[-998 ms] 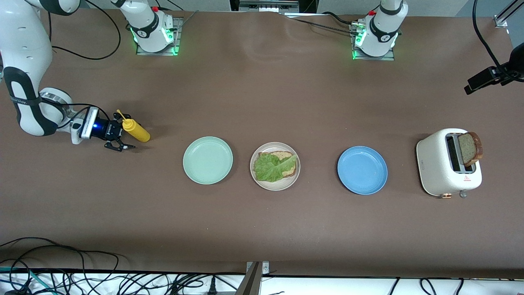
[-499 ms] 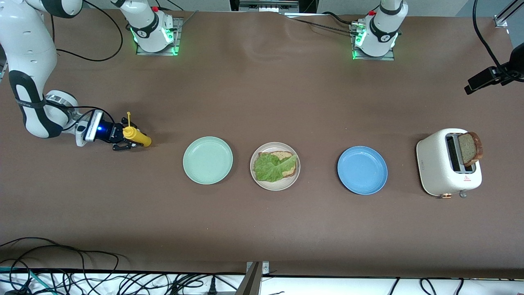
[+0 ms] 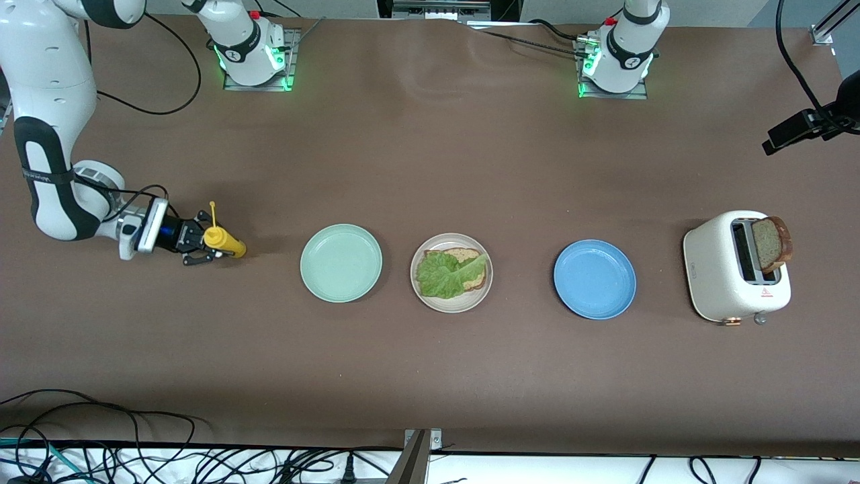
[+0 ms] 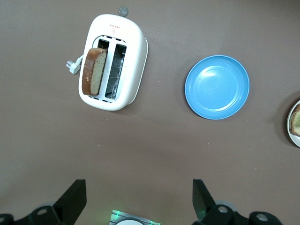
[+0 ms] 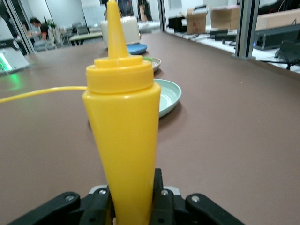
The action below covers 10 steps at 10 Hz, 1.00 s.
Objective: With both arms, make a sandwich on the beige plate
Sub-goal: 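Lift the yellow bottle with the right gripper over the lettuce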
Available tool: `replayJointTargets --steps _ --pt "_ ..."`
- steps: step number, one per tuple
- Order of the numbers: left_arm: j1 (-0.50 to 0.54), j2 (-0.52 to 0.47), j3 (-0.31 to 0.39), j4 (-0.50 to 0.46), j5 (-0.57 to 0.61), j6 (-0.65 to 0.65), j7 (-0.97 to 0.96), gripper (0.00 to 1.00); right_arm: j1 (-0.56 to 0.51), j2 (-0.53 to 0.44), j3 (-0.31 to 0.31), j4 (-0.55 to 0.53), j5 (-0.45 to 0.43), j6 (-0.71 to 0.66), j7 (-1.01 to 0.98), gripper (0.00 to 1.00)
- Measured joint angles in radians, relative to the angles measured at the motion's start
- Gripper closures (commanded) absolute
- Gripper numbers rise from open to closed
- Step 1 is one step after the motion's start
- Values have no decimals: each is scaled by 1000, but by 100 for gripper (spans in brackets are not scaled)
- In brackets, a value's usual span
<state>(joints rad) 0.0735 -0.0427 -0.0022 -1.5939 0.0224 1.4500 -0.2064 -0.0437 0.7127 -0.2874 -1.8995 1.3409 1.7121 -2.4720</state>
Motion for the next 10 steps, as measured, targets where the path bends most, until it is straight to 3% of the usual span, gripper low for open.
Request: replayJointTargets --steps 3,6,10 --pt "0 0 0 0 0 0 0 0 119 -54 -2 104 -97 129 260 70" --pt "1 0 0 0 0 0 0 0 299 -119 -1 273 -350 249 692 70" --pt "1 0 0 0 -1 0 0 0 478 -126 0 424 -687 279 1114 70"
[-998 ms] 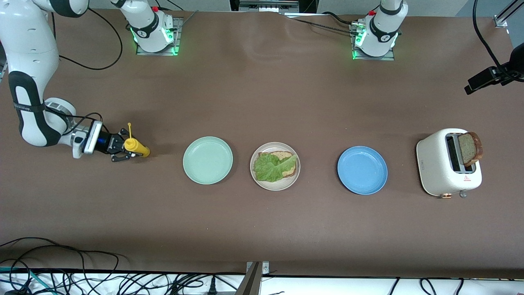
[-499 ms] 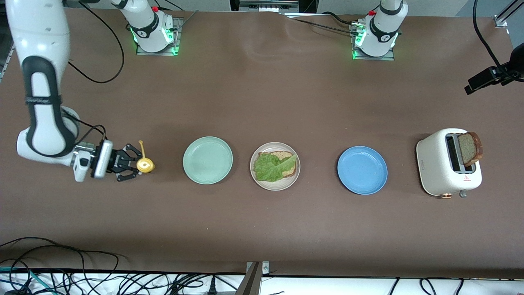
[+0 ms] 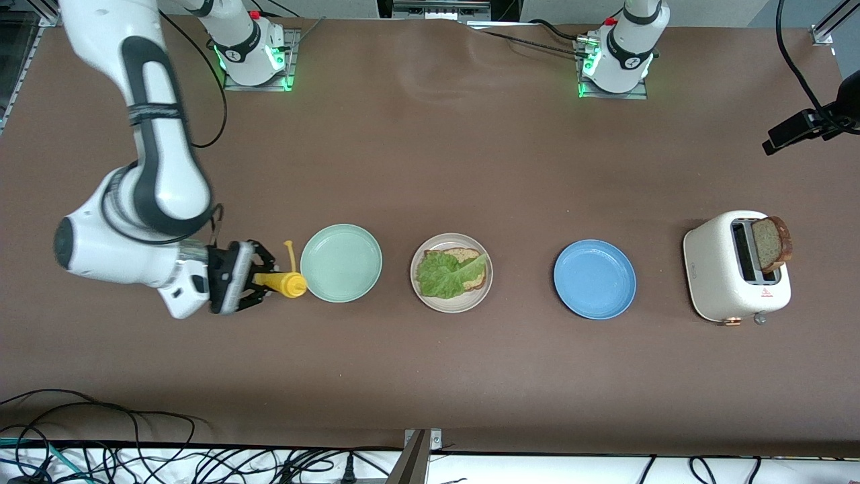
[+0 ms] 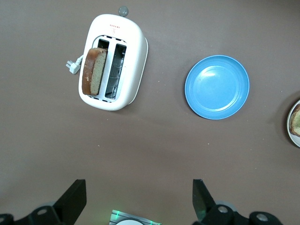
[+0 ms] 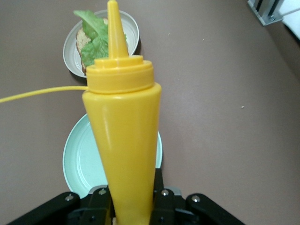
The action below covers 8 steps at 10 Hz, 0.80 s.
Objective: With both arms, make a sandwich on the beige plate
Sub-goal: 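Lift the yellow bottle with the right gripper over the lettuce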
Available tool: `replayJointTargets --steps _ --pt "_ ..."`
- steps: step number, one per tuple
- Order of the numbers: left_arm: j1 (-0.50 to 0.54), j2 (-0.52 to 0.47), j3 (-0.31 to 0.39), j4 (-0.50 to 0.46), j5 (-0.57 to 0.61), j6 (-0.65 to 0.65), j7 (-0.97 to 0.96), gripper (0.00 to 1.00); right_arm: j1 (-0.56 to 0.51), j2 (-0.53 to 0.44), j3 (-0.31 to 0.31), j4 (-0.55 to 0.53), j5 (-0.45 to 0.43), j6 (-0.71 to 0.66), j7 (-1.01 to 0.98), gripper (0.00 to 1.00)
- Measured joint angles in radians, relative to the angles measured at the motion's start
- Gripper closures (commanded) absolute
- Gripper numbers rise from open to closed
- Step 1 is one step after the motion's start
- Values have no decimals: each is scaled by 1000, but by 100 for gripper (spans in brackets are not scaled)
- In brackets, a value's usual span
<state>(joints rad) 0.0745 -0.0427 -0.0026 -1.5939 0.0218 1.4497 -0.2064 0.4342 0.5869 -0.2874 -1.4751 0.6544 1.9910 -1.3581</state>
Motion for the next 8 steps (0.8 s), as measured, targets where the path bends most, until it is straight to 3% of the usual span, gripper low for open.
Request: replayJointTargets --steps 5,8 --pt "0 0 0 0 0 0 0 0 259 41 5 13 -447 100 406 70" --pt "0 0 0 0 0 0 0 0 380 104 5 14 -644 130 597 70"
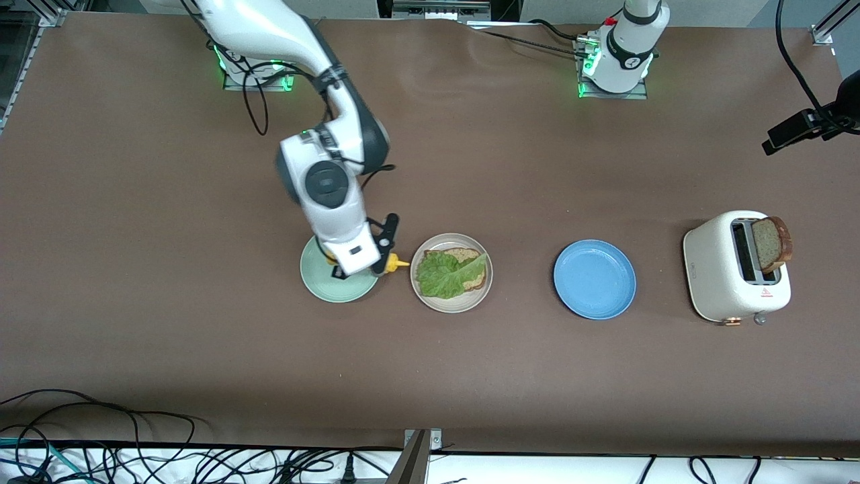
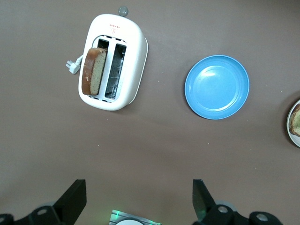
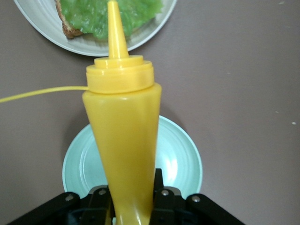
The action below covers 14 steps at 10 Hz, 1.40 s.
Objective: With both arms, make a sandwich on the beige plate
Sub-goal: 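Lift the yellow bottle with the right gripper over the lettuce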
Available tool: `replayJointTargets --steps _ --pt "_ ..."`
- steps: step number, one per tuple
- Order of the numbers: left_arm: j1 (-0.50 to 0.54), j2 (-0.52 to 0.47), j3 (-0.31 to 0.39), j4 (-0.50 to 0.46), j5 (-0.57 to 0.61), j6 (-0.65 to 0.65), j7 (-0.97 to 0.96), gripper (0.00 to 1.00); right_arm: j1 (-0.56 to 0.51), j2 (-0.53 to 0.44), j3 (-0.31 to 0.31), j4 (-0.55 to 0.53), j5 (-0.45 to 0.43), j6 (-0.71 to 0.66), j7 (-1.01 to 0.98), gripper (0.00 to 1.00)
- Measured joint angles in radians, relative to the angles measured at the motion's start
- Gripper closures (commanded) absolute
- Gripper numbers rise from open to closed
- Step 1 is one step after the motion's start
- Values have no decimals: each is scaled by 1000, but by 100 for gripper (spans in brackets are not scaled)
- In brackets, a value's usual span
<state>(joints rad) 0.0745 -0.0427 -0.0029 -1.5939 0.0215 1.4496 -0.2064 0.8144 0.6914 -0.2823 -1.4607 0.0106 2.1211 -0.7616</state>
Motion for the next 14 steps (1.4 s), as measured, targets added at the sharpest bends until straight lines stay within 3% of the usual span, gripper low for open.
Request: replayJointTargets --steps 2,5,8,14 --pt "0 0 0 0 0 0 0 0 50 42 0 0 -108 3 99 71" --pt "0 0 -1 0 -3 0 0 0 105 75 -1 2 -238 -21 174 99" --pt "0 0 -1 0 -4 0 0 0 152 77 -2 3 -327 -105 234 100" --pt "0 0 -1 0 -5 0 0 0 158 77 -5 3 -339 -119 243 100"
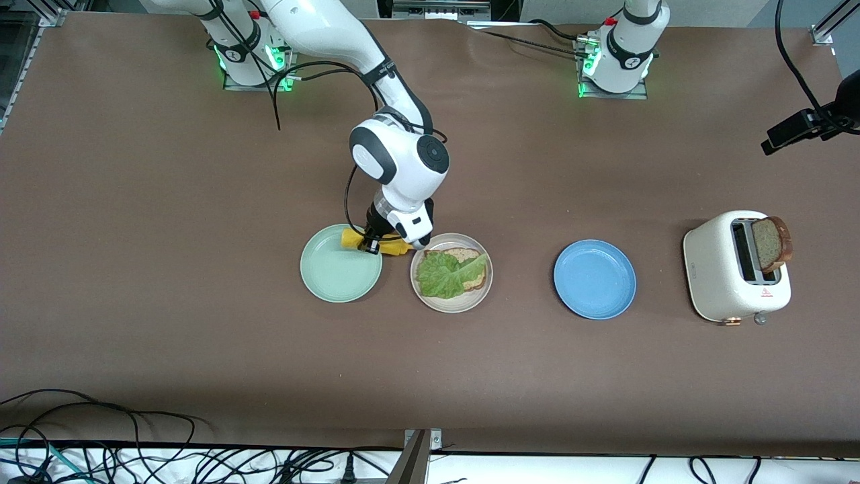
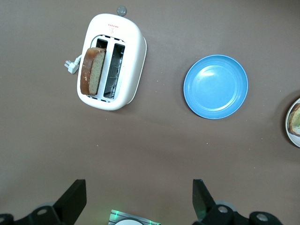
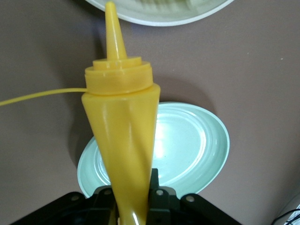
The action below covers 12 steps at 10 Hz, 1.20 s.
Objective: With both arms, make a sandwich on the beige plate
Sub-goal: 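Lift the yellow bottle with the right gripper over the lettuce, then carry the yellow bottle back and set it down with the right gripper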
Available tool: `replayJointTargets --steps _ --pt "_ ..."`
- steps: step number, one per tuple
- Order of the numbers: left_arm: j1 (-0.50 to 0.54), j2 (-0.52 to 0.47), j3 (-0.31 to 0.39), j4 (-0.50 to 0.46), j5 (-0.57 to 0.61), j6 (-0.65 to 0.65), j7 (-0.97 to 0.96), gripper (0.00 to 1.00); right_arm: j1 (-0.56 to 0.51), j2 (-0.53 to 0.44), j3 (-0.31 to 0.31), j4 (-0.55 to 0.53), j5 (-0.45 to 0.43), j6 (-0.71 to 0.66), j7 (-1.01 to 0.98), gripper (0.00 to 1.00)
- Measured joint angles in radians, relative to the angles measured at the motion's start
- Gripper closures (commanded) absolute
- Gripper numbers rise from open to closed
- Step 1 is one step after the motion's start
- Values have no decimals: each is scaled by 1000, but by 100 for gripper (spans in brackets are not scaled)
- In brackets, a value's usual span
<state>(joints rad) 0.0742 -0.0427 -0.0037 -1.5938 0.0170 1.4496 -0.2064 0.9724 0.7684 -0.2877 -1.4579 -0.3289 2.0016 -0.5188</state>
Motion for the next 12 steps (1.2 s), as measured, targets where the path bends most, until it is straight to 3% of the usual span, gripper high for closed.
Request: replayJointTargets --steps 3,5,9,12 --pt "0 0 0 0 0 0 0 0 1 -1 -11 8 0 0 9 100" --pt "0 0 -1 0 0 0 0 0 -2 -18 -64 41 58 -1 12 100" --pt "0 0 0 0 0 0 0 0 -46 -147 -227 51 318 -113 -137 100" --pt "14 3 4 0 0 0 0 0 -177 -223 -333 39 569 -201 -402 100"
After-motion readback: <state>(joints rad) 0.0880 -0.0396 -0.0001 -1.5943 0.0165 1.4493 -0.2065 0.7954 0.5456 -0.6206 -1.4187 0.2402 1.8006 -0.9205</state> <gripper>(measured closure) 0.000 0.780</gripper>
